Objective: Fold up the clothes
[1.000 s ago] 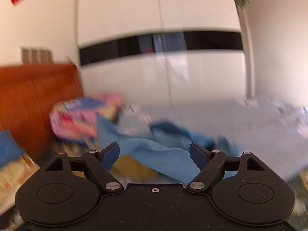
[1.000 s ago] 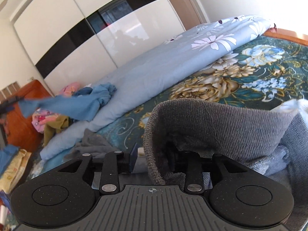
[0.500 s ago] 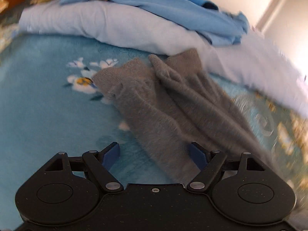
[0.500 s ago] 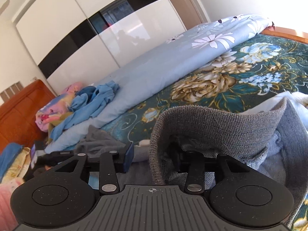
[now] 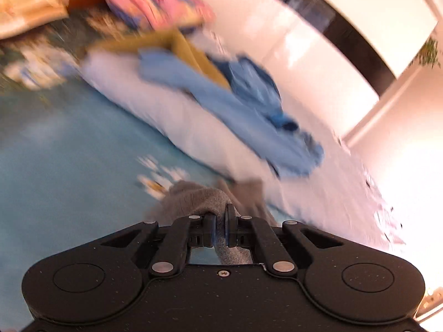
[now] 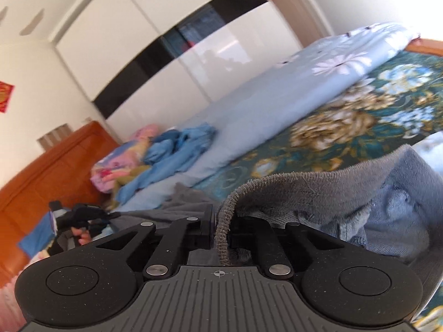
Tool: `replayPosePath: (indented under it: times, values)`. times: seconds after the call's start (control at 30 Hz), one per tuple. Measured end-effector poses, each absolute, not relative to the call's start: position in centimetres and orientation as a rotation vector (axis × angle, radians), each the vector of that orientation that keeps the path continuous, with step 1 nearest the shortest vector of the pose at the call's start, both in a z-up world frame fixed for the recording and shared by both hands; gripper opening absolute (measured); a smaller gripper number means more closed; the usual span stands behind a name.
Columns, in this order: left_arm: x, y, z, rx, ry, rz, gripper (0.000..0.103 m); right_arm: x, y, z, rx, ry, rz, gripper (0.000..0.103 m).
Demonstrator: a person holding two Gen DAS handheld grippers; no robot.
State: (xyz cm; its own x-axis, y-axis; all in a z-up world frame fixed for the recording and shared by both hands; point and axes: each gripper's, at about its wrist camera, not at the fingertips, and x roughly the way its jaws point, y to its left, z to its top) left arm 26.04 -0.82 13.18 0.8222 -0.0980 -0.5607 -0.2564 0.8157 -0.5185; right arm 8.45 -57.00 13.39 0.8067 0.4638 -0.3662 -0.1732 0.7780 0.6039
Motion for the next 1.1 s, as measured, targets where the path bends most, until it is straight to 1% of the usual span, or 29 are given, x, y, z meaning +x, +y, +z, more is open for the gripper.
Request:
replayPosePath:
  times: [0.07,0.23,0.33,0.4,0.5,0.53,0.57,0.6,0.63,0.7,0.73,0.77,0.9,0.93,1.1]
  values:
    - [23.2,1.9,13.8,-0.607,0.578,0.127,0.003,7.9,-55.4,13.0,0.578,0.548,0.421,0.006]
    - [16.2,8.1,12.5,-0.622,0.561,0.285,0.003,6.4,-51.7,10.7,0.588,0.649,0.528,0.006]
    - [13.8,11.1,11.0,-0.631,0.598,0.350,0.003,5.7,-50.1,9.0,0.590,0.723,0.556,0.006]
    - [12.6,12.2,10.0,-0.671,0.633,0.349,0.004,5.4,-49.6,7.9,0.584,0.780,0.526,0.006]
    - [11.7,11.6,9.5,-0.624,0.653,0.331,0.005,4.6,-49.9,6.9,0.613,0.814,0.483,0.006]
    - [11.6,11.3,9.4,-0.613,0.660,0.325,0.005,4.2,-50.2,6.9,0.626,0.813,0.471,0.010]
    - [11.4,10.8,9.4,-0.604,0.664,0.310,0.007,3.8,-50.5,7.0,0.632,0.806,0.455,0.016]
    - [11.3,10.2,9.4,-0.595,0.668,0.293,0.016,3.4,-51.0,7.2,0.633,0.796,0.441,0.019]
    - [11.0,9.6,9.5,-0.579,0.670,0.282,0.033,2.9,-51.6,7.5,0.633,0.786,0.429,0.020]
    - [10.3,8.5,9.7,-0.513,0.669,0.283,0.051,1.7,-53.3,8.1,0.649,0.754,0.409,0.029]
    - [10.0,8.0,9.8,-0.479,0.668,0.283,0.051,0.9,-54.4,8.3,0.655,0.736,0.388,0.037]
    - [9.7,7.5,9.7,-0.442,0.670,0.287,0.052,0.2,-55.5,8.6,0.654,0.718,0.356,0.042]
    - [9.0,6.6,9.7,-0.374,0.668,0.294,0.058,-1.4,-60.8,8.6,0.710,0.657,0.125,0.045]
    - [8.9,6.6,9.8,-0.382,0.665,0.290,0.058,-1.4,-62.1,8.4,0.738,0.631,0.060,0.050]
    - [8.8,5.6,10.8,-0.384,0.639,0.260,0.059,0.9,-67.1,5.0,0.933,0.547,-0.190,0.051]
